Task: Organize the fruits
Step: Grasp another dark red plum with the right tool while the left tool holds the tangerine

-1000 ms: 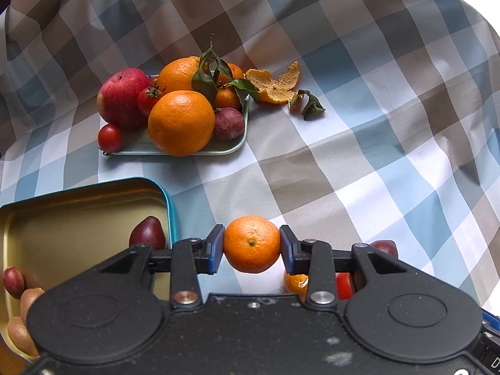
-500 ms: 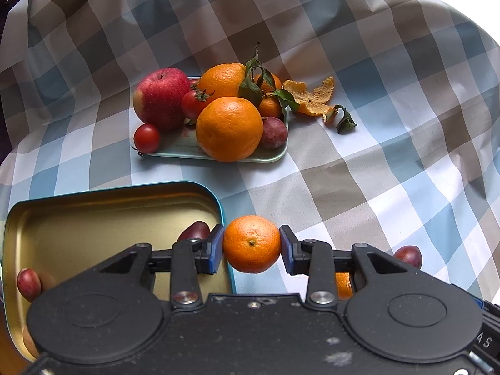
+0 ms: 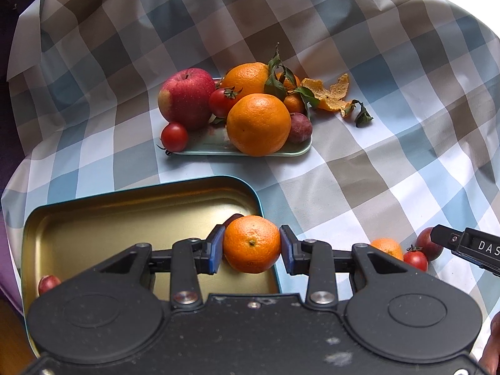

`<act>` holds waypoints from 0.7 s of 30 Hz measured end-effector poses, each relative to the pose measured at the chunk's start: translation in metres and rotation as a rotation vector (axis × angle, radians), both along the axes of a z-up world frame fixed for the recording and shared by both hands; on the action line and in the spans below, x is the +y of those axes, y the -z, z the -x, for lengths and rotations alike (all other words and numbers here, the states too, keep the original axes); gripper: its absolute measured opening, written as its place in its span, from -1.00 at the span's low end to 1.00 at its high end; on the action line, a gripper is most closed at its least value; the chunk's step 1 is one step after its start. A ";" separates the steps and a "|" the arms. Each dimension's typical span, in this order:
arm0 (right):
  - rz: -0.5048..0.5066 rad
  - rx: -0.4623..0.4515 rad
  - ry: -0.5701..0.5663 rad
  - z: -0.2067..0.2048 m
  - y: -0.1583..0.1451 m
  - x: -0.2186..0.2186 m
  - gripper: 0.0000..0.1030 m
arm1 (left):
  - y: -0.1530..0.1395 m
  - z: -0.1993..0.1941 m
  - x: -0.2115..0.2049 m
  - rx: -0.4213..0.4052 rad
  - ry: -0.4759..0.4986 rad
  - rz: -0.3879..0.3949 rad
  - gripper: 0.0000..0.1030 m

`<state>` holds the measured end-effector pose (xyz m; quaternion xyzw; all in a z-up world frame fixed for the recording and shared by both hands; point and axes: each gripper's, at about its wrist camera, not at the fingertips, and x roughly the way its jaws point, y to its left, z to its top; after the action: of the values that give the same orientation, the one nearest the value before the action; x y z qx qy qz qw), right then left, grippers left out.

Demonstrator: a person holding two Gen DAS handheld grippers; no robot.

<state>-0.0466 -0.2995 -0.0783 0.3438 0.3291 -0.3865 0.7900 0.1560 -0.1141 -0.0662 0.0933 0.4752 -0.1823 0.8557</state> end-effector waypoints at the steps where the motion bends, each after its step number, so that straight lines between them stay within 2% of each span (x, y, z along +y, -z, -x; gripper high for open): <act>1: -0.004 0.011 -0.004 -0.003 0.003 0.001 0.00 | 0.000 -0.001 0.002 0.001 -0.003 -0.002 -0.29; 13: 0.058 0.120 -0.008 -0.022 0.022 0.005 0.03 | 0.002 -0.007 0.021 0.008 -0.012 0.002 -0.29; 16: 0.053 0.119 -0.010 -0.022 0.023 0.004 -0.08 | 0.002 -0.008 0.022 0.009 -0.016 0.004 -0.29; 21: 0.018 0.102 -0.014 -0.019 0.022 0.000 -0.08 | 0.001 -0.006 0.021 0.005 -0.015 0.006 -0.29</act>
<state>-0.0272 -0.2991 -0.1006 0.3141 0.3679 -0.4010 0.7779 0.1621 -0.0932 -0.0668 0.0868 0.4774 -0.1773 0.8562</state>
